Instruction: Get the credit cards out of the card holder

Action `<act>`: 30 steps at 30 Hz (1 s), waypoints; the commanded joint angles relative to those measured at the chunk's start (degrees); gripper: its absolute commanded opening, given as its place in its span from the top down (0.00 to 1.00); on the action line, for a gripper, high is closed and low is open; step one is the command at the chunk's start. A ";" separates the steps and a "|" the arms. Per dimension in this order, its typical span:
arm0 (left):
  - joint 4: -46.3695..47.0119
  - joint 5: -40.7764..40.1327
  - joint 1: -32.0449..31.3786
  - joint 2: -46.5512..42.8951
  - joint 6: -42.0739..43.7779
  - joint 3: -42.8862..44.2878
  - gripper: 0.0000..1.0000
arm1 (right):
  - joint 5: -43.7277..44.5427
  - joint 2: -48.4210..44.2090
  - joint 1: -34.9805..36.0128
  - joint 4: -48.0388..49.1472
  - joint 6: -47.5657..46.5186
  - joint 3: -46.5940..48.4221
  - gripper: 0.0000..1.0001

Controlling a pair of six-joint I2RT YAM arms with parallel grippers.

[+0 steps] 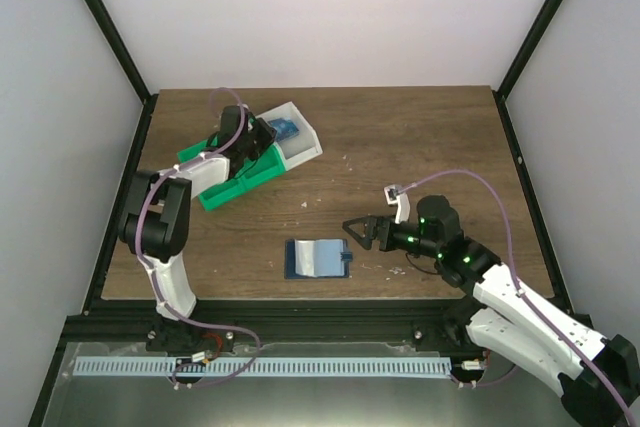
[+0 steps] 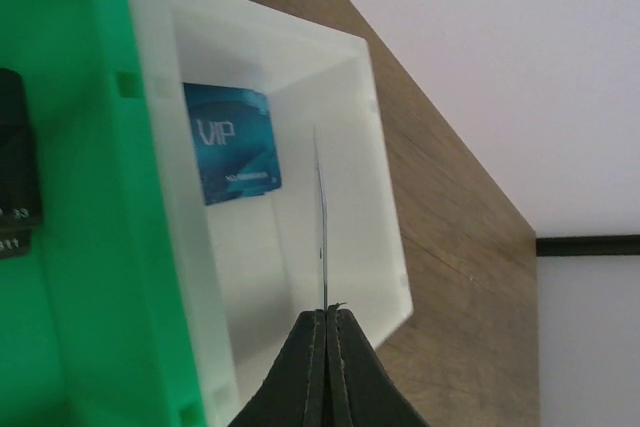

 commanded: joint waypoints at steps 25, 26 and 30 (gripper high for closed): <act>-5.80 -0.58 1.50 14.70 1.24 15.54 1.00 | 5.53 -1.12 -0.21 -4.79 -0.98 2.81 0.00; -5.94 -1.05 1.49 14.72 1.41 15.53 1.00 | 5.44 -1.12 -0.17 -4.76 -0.99 2.92 0.00; -7.19 -1.68 1.43 15.22 1.89 16.39 1.00 | 6.26 -1.26 -0.16 -4.64 -0.93 2.40 0.00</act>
